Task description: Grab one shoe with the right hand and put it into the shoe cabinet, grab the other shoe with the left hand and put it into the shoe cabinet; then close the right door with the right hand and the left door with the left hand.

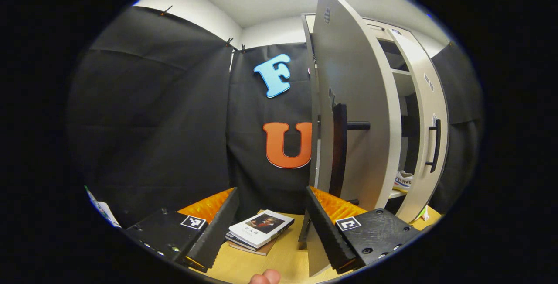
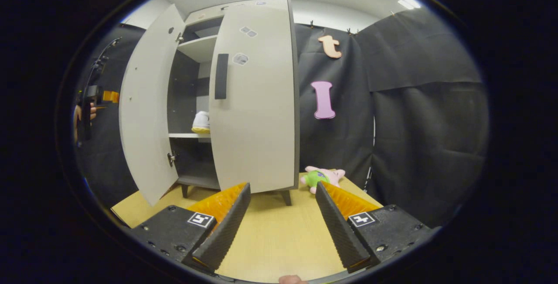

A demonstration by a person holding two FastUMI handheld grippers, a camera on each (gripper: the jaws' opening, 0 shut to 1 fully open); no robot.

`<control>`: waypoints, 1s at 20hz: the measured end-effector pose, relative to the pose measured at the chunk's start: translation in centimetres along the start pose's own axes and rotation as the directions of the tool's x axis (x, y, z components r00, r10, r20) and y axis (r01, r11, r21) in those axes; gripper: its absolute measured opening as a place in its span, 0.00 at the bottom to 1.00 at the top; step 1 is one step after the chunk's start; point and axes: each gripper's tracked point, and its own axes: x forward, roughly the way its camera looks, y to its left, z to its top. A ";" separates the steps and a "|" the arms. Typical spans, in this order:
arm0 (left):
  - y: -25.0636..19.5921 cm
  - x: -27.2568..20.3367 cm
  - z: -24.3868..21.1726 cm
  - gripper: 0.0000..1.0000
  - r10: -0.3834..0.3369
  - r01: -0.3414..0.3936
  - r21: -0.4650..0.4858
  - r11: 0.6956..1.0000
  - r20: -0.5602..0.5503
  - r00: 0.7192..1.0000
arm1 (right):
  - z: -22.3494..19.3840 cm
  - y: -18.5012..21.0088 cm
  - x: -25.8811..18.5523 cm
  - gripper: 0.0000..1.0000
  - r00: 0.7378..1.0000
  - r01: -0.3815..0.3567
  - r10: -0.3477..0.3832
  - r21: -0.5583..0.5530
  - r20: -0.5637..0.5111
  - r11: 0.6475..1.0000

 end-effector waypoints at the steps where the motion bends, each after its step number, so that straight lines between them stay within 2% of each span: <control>1: -0.4 0.0 -0.1 0.92 -0.004 0.004 -0.008 1.000 0.000 1.000 | -0.2 -0.1 -0.1 0.97 1.000 0.004 -0.004 -0.001 -0.001 1.000; 3: -1.1 -0.1 -0.2 0.92 -0.018 0.018 -0.021 1.000 -0.001 1.000 | -0.4 -0.6 -0.1 0.94 1.000 0.013 -0.013 0.005 -0.007 1.000; 6: -2.4 -0.2 -0.2 0.92 -0.053 0.053 -0.037 0.998 -0.004 0.999 | -0.6 -1.0 0.1 0.97 1.000 0.018 -0.018 0.019 -0.014 1.000; 7: -3.2 -0.2 -0.1 0.92 -0.068 0.068 -0.039 0.997 -0.003 0.998 | -0.6 -1.1 0.2 0.94 1.000 0.020 -0.020 0.020 -0.015 1.000; 8: -4.0 -0.2 0.0 0.93 -0.084 0.084 -0.040 0.996 -0.002 0.996 | -0.6 -1.3 0.1 0.97 1.000 0.023 -0.023 0.021 -0.015 1.000; 14: -9.1 0.6 -0.2 0.93 -0.191 0.191 -0.043 0.981 0.005 0.982 | -0.9 -2.5 0.0 0.97 0.998 0.052 -0.052 0.026 -0.018 0.998; 20: -8.5 0.6 -1.6 0.93 -0.138 0.139 -0.024 0.990 0.015 0.990 | -1.0 -4.7 0.0 0.97 0.995 0.096 -0.096 0.029 -0.019 0.995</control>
